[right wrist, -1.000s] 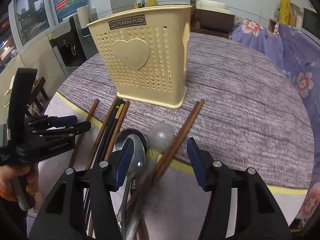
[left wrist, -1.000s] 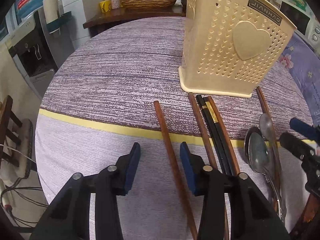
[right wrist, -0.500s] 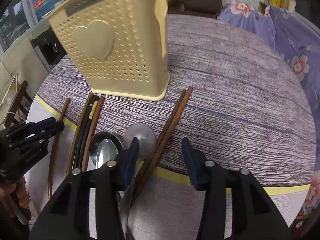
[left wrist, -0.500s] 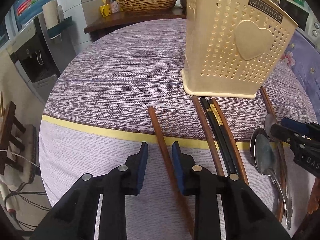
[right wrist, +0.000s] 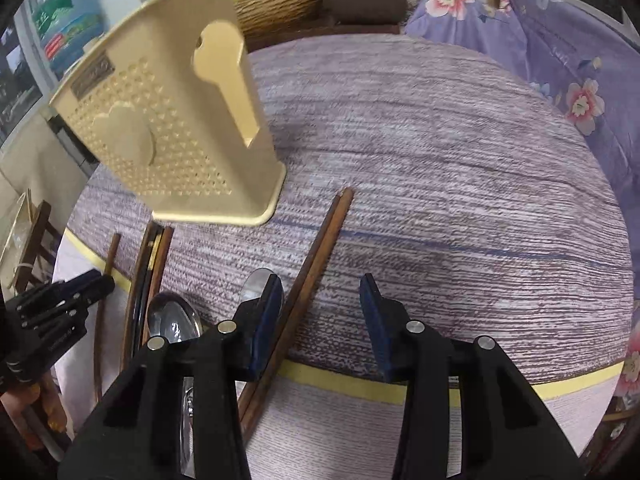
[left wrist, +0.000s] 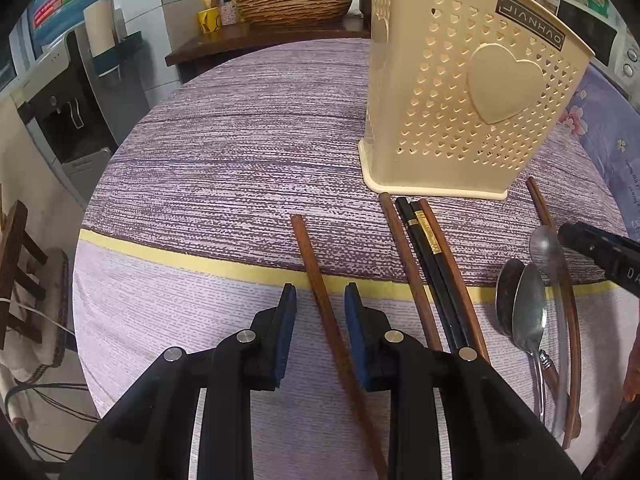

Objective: Organize utensils
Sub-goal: 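Move the left tool toward a wooden chopstick while the right tool approaches another chopstick, then close the left tool on a wooden chopstick while the right tool grasps another chopstick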

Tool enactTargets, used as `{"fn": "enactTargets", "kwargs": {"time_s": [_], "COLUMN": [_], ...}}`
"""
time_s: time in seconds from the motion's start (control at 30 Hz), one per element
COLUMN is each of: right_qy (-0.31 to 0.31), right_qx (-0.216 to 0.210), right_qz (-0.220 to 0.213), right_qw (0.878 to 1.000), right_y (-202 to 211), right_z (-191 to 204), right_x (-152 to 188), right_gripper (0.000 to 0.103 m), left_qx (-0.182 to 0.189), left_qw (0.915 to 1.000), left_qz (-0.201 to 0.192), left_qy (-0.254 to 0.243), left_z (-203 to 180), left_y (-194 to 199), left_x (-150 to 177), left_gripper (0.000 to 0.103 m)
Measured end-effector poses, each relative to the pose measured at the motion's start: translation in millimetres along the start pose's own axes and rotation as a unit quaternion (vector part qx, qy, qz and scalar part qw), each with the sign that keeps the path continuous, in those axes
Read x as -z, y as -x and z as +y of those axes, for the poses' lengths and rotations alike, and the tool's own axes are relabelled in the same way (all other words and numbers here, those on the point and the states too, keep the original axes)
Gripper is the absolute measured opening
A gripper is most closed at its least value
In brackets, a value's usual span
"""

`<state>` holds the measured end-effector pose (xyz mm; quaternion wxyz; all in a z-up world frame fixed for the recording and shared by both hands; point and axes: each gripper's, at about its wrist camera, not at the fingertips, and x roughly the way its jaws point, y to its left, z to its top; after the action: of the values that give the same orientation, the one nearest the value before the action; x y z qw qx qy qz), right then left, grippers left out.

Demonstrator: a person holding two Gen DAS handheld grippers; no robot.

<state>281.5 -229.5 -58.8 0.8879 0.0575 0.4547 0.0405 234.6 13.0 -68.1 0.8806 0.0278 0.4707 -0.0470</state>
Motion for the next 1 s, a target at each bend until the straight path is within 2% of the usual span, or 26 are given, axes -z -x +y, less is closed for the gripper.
{"fn": "enactTargets", "kwargs": {"time_s": [0.1,0.2,0.33,0.6,0.77,0.93,1.0], "right_qy": [-0.008,-0.017,-0.022,-0.037,-0.048,-0.037,-0.035], "right_qx": [-0.002,-0.018,-0.006,0.013,0.006,0.010,0.008], "right_qz": [0.014,0.027,0.031,0.032,0.028,0.020,0.017], "right_qw": [1.000,0.999,0.999,0.999,0.998,0.999,0.999], "right_y": [-7.0,-16.5,-24.8,-39.7,-41.5,-42.5,-42.5], "right_z": [-4.6,-3.6,-6.1,-5.7,-3.6,0.2,-0.2], "right_x": [-5.7,-10.1,-17.0,-35.9,-38.0,-37.4,-37.0], "right_gripper": [0.040,0.033,0.024,0.021,0.021,0.013,0.012], "left_qx": [-0.001,-0.004,-0.002,0.003,0.002,-0.011,-0.016], "left_qw": [1.0000,1.0000,1.0000,1.0000,0.9999,0.9999,0.9998], "left_qz": [0.001,0.000,0.000,0.005,0.014,0.011,0.008], "left_qy": [0.000,-0.002,-0.005,-0.002,-0.001,-0.005,-0.003], "left_z": [0.3,-1.3,-0.8,1.2,-0.9,-7.9,-9.0], "left_y": [-0.7,-1.3,-1.1,-2.0,-7.1,-11.4,-12.6], "left_x": [-1.2,-1.9,-1.1,-4.8,-12.7,-17.7,-18.8], "left_gripper": [0.026,0.026,0.026,0.026,0.026,0.025,0.019]}}
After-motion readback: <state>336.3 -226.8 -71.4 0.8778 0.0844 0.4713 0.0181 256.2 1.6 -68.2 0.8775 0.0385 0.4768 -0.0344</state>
